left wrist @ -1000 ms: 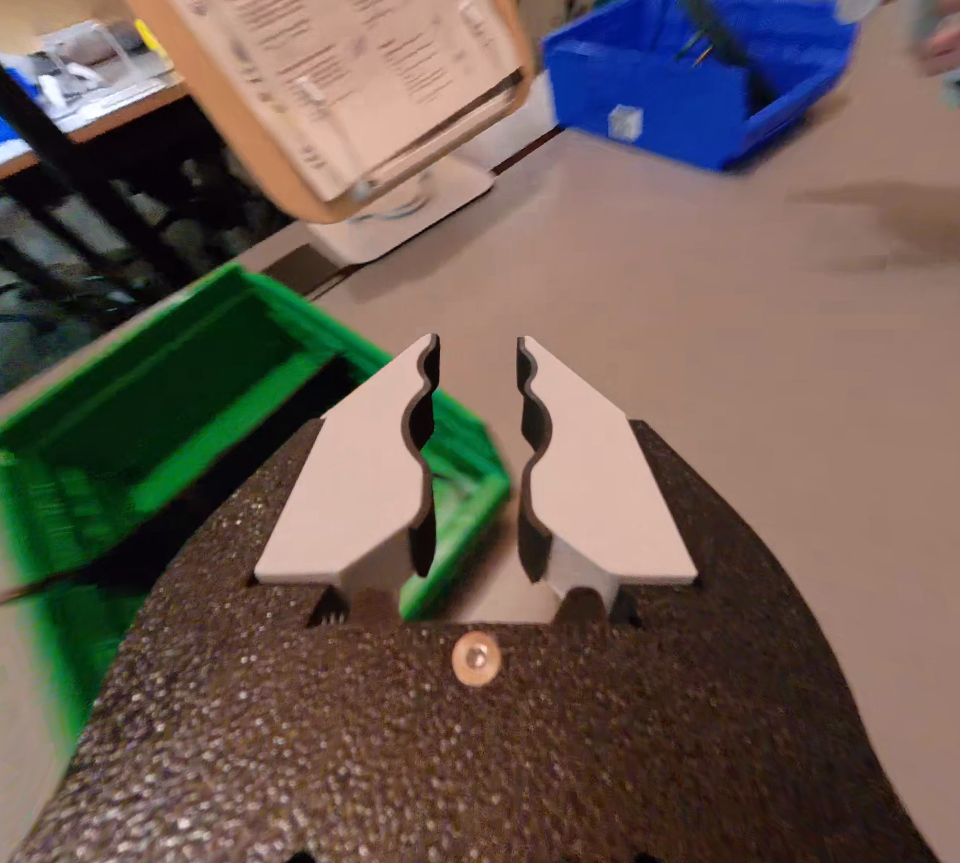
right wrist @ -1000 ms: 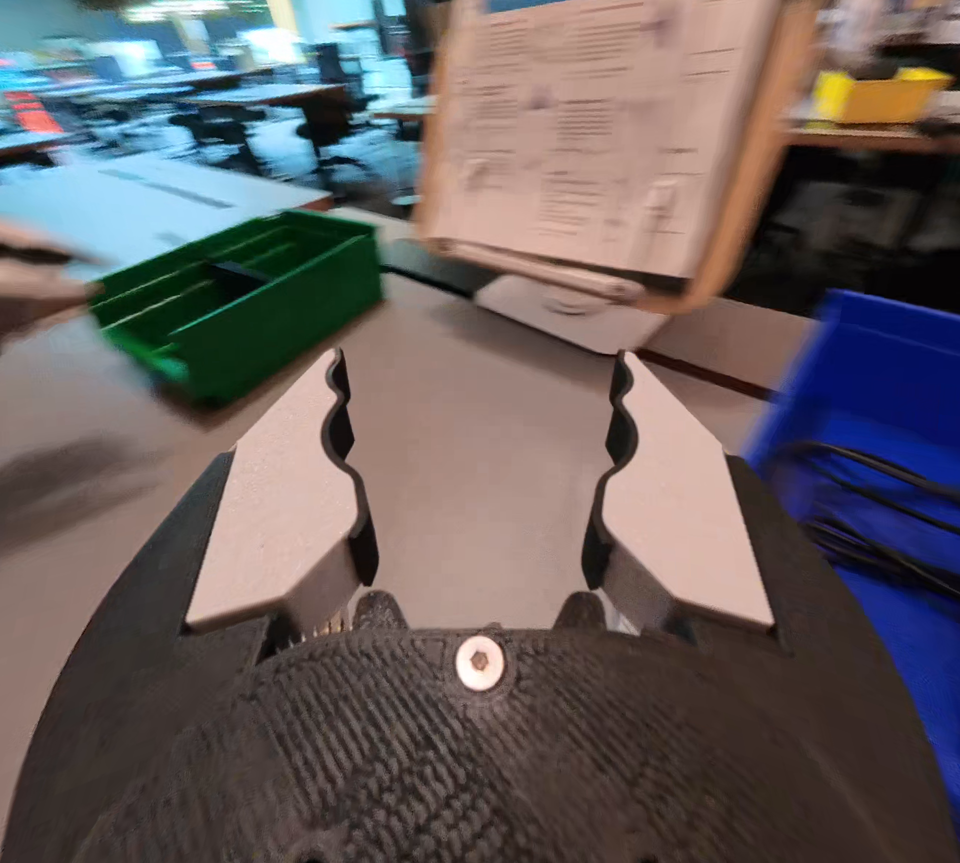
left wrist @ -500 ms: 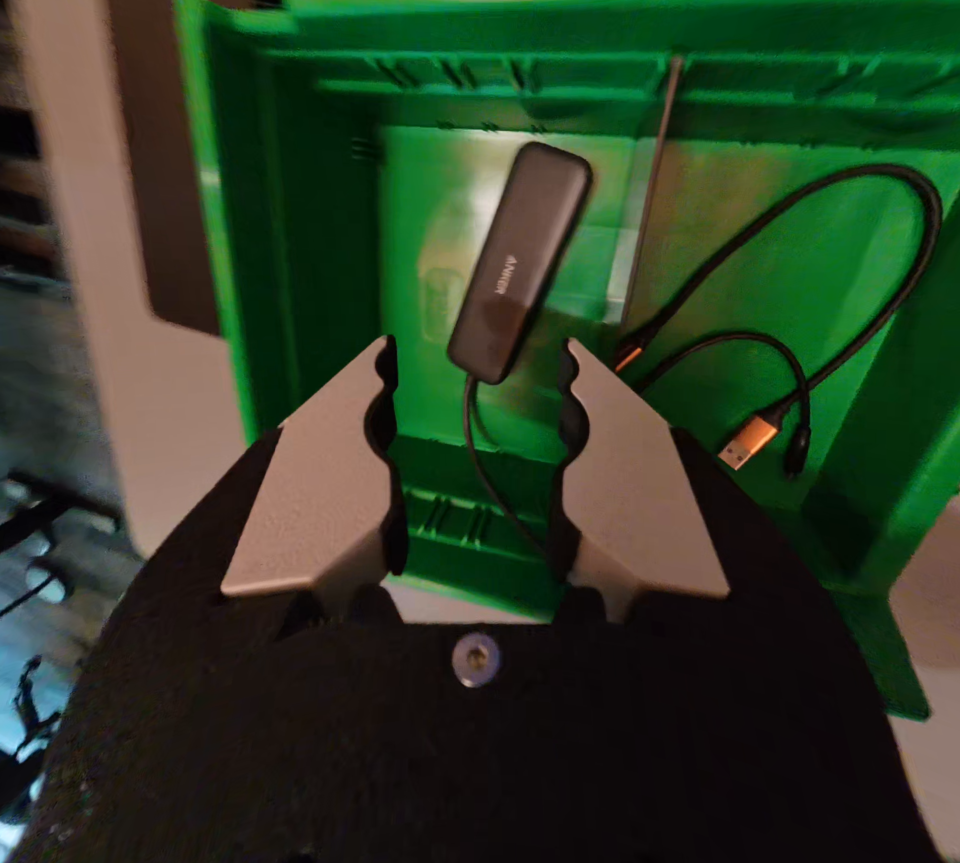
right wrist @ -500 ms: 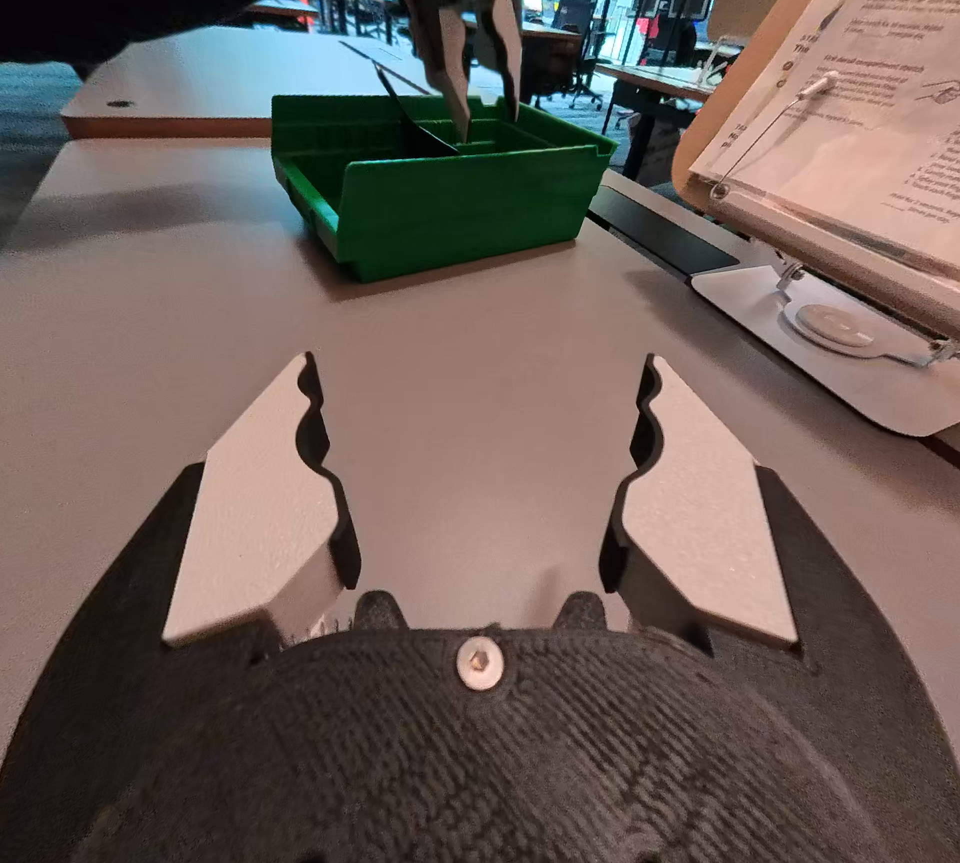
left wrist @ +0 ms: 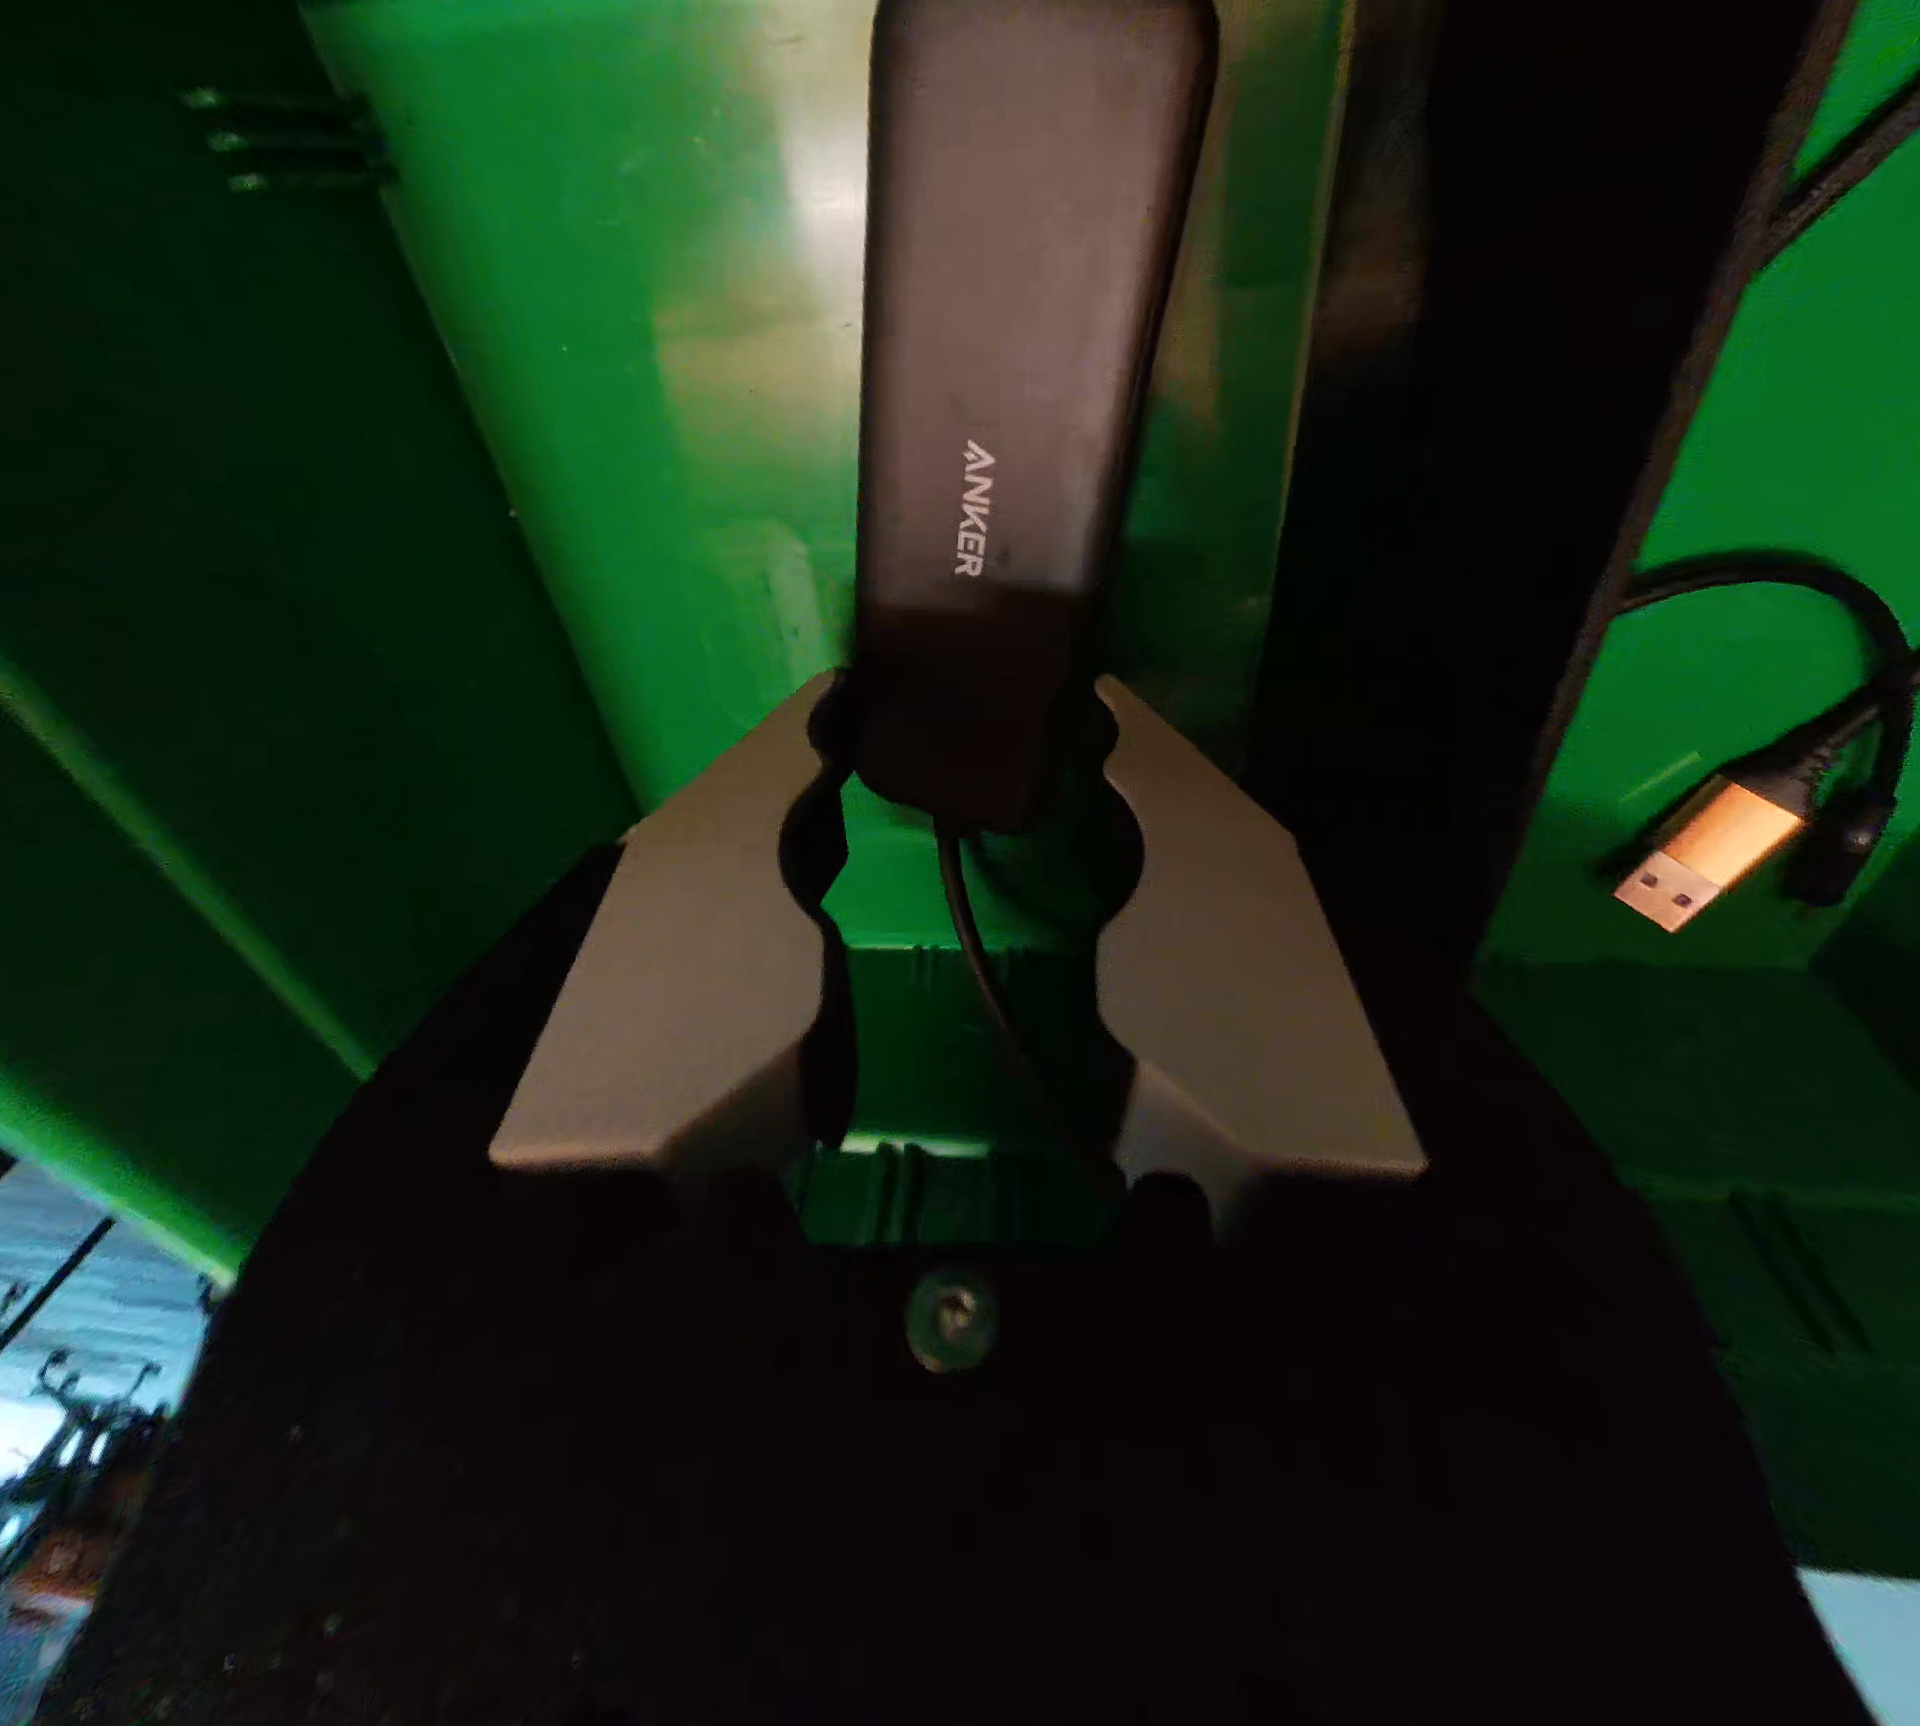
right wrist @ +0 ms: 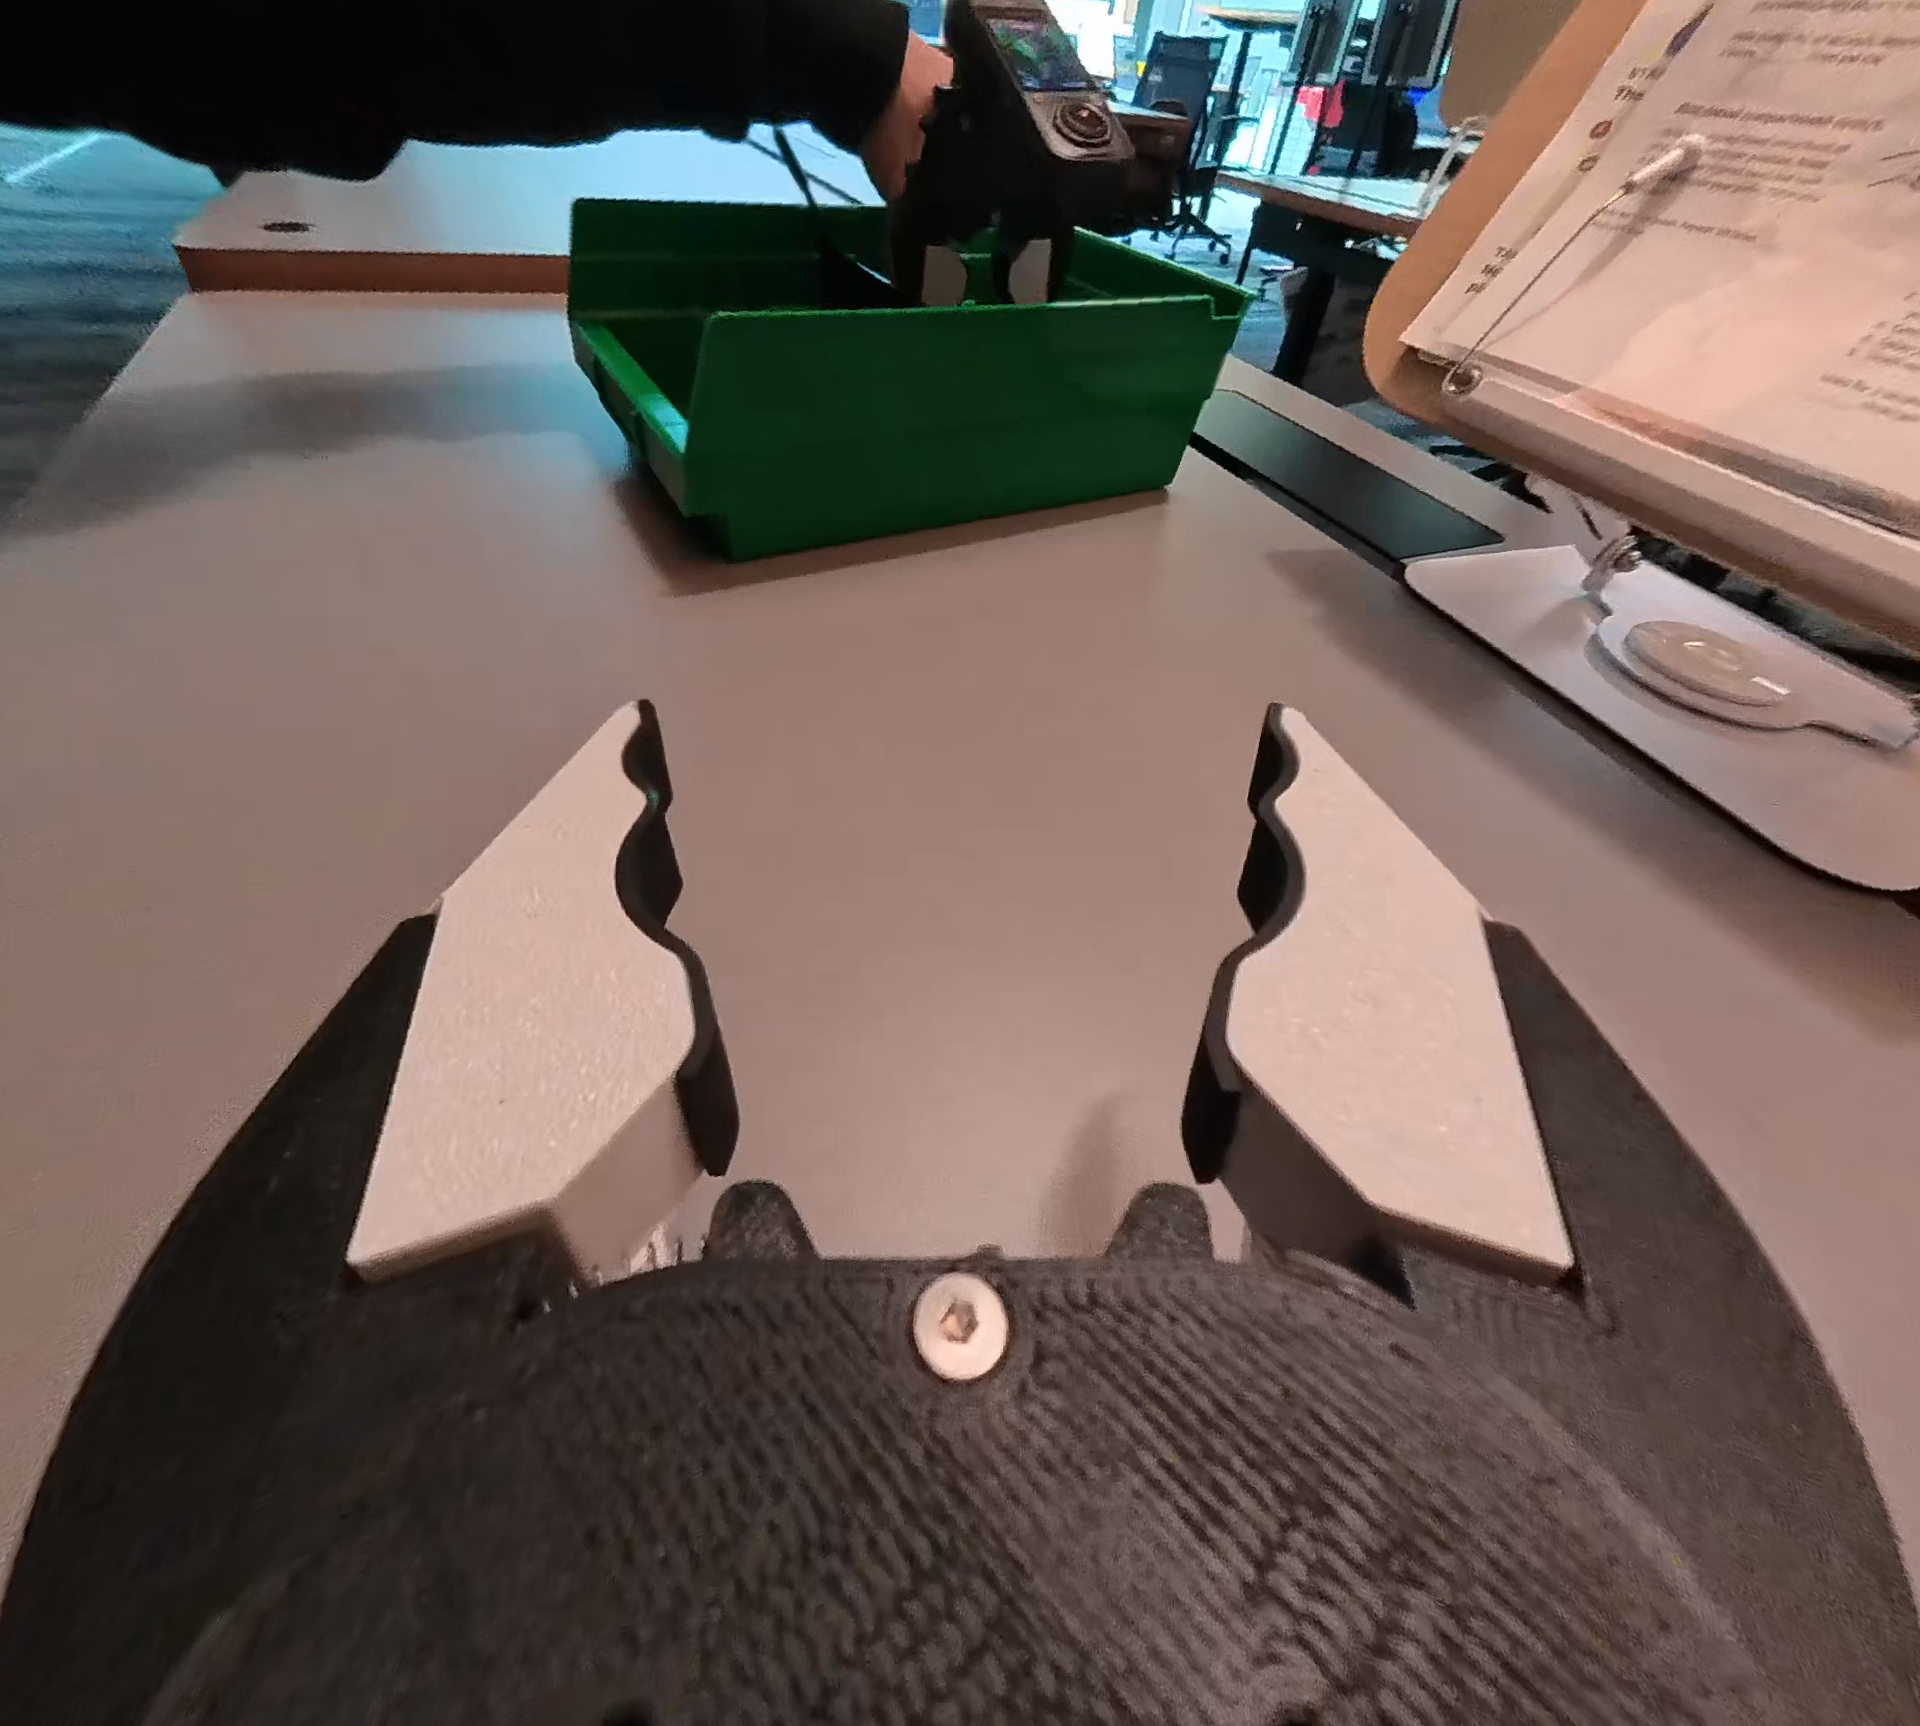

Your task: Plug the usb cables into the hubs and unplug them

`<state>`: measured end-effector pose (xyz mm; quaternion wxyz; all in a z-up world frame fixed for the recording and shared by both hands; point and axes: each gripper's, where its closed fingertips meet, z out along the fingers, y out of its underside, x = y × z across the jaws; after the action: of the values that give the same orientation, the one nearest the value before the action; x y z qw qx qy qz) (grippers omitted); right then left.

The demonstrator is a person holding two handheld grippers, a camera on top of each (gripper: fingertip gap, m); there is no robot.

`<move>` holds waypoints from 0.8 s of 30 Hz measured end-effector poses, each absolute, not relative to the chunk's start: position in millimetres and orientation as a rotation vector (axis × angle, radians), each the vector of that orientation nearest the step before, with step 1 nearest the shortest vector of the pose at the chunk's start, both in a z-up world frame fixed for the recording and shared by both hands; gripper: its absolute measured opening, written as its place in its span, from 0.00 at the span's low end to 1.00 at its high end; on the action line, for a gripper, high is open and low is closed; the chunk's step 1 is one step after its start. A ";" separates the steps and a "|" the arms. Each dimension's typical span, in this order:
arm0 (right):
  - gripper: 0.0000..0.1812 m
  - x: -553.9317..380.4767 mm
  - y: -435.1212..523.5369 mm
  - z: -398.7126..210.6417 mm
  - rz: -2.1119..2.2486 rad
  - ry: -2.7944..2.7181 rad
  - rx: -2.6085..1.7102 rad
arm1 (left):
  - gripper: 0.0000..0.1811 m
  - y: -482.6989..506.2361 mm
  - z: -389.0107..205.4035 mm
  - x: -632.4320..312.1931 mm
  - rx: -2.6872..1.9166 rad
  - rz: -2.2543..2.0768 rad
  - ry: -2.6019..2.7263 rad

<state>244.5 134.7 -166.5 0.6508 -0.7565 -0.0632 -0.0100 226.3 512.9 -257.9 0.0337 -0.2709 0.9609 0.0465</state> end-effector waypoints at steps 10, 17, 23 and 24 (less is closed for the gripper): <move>0.56 260.8 127.4 -152.7 -0.046 -0.025 -1.615 | 0.22 524.4 -172.5 244.2 -0.878 0.329 2.492; 0.56 255.5 122.3 -133.2 0.017 -0.003 -1.530 | 0.22 481.6 -78.5 227.6 -0.869 0.221 2.258; 0.63 237.1 127.6 -115.0 0.031 -0.034 -1.490 | 0.22 347.0 -0.8 218.0 -0.596 -0.268 1.935; 0.63 230.2 128.9 -110.2 0.047 -0.050 -1.476 | 0.22 329.4 2.3 216.3 -0.511 -0.201 1.851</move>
<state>230.2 128.9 -110.2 0.7394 -0.6725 -0.0230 0.0213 216.3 329.4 2.3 0.5693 -0.2177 0.7882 -0.0856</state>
